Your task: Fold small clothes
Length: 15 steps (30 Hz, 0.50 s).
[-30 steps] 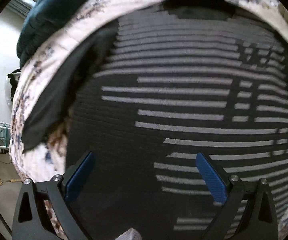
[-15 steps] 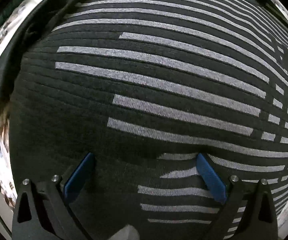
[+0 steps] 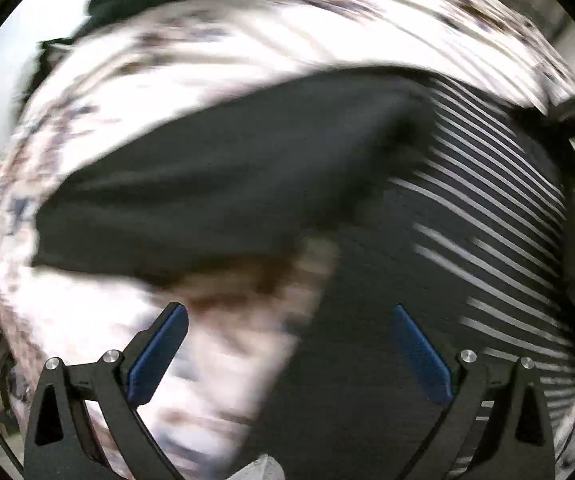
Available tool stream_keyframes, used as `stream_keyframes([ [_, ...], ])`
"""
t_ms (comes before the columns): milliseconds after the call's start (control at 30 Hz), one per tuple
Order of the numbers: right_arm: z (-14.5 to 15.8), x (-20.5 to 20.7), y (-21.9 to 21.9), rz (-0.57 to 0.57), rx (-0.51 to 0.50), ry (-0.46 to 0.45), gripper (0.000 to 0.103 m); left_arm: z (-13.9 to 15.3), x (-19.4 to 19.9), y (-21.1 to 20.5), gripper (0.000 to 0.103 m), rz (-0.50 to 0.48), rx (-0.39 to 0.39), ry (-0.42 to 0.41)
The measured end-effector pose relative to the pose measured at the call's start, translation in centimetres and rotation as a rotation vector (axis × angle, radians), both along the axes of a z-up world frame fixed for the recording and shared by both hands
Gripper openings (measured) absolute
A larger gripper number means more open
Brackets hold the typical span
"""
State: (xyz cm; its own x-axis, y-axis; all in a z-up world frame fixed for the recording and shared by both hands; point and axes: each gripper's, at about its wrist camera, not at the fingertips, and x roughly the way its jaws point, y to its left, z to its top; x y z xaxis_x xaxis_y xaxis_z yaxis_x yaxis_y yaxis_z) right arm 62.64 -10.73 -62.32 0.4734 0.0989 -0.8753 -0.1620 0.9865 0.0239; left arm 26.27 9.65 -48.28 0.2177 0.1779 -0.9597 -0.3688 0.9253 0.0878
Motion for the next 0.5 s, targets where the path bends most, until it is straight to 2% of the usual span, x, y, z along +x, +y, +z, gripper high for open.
stream_keyframes([
  [67,-3.6,0.1,7.3,0.092,-0.062,0.029,0.009,0.3,-0.5,5.5,0.103,0.047,0.038,-0.003],
  [133,-5.8,0.4,12.2,0.135,-0.094,0.049,0.009,-0.1,-0.2,9.6,0.103,0.1,0.065,0.007],
  [167,-5.8,-0.6,14.3,0.145,-0.107,0.048,0.009,-0.2,-0.4,11.1,0.103,0.123,0.071,0.007],
  [233,-6.6,-1.6,17.3,0.163,-0.134,0.062,0.009,-0.6,-1.1,14.5,0.103,0.172,0.076,0.008],
  [300,-7.0,-1.6,18.1,0.171,-0.162,0.104,0.011,-0.9,-1.9,16.3,0.103,0.208,0.073,0.008],
  [367,-6.1,-1.9,17.3,0.192,-0.103,0.2,0.017,-0.9,-3.0,18.7,0.103,0.262,0.052,0.013],
  [433,-5.4,-2.2,15.2,0.184,0.038,0.293,0.042,-0.6,-5.0,20.7,0.103,0.331,-0.017,0.004],
  [467,-4.7,-2.9,13.1,0.152,0.148,0.327,0.066,-0.8,-6.1,22.0,0.103,0.374,-0.063,-0.012],
  [500,-4.2,-3.8,11.6,0.123,0.201,0.344,0.079,-0.7,-7.4,23.4,0.103,0.424,-0.101,-0.036],
])
